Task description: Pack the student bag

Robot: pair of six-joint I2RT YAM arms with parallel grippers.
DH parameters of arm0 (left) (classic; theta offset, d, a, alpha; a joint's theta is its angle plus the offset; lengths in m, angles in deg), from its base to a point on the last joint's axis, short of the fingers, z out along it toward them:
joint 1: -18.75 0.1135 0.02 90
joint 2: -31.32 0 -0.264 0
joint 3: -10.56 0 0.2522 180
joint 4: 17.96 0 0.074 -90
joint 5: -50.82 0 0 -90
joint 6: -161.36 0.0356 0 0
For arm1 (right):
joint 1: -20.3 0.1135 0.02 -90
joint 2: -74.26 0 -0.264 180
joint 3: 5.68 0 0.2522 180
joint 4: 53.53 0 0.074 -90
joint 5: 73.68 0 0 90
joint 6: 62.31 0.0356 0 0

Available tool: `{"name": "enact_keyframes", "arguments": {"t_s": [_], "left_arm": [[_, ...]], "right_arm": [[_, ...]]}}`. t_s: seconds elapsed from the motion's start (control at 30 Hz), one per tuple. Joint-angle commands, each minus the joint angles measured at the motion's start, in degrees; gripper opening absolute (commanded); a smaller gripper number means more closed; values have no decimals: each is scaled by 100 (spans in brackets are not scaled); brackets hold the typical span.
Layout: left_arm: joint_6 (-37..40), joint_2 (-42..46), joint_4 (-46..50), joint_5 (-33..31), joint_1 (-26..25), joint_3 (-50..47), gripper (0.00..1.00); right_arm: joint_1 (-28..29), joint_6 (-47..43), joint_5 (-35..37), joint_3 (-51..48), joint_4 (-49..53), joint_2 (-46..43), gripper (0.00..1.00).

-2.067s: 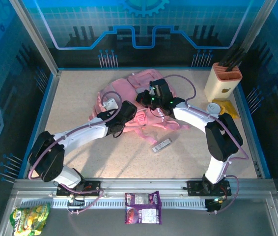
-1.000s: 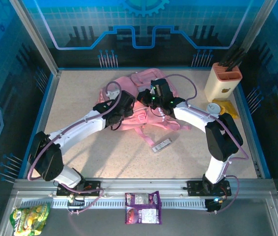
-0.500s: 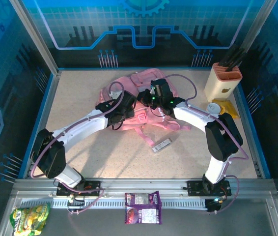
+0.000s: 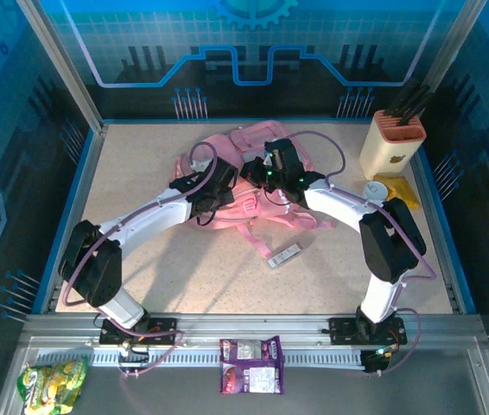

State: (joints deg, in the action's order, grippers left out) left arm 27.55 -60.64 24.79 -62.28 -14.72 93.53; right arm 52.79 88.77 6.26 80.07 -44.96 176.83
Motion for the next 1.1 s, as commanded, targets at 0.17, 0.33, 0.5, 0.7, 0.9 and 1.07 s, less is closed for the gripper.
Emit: {"name": "enact_keyframes", "arguments": {"t_s": [0.17, 0.33, 0.5, 0.7, 0.9, 1.07], "left_arm": [[287, 125, -275, -23, 214, -233, 0], [1158, 692, 30, -91, 359, -467, 0], [1917, 1070, 205, 254, 882, -630, 0], [2632, 739, 177, 947, 1068, -385, 0], [2617, 842, 136, 1516, 649, -524, 0], [2231, 826, 85, 1778, 51, -507, 0]], "right_arm": [[52, -200, -316, 222, -429, -91, 0], [-69, -533, -145, 71, -225, -316, 0], [-252, -926, -208, 124, 91, -373, 0], [-276, -1391, -374, 239, 258, -309, 0], [-684, -2260, -1598, 1196, 655, 586, 0], [-882, -2532, -2073, 1879, 807, 1251, 10]]}}
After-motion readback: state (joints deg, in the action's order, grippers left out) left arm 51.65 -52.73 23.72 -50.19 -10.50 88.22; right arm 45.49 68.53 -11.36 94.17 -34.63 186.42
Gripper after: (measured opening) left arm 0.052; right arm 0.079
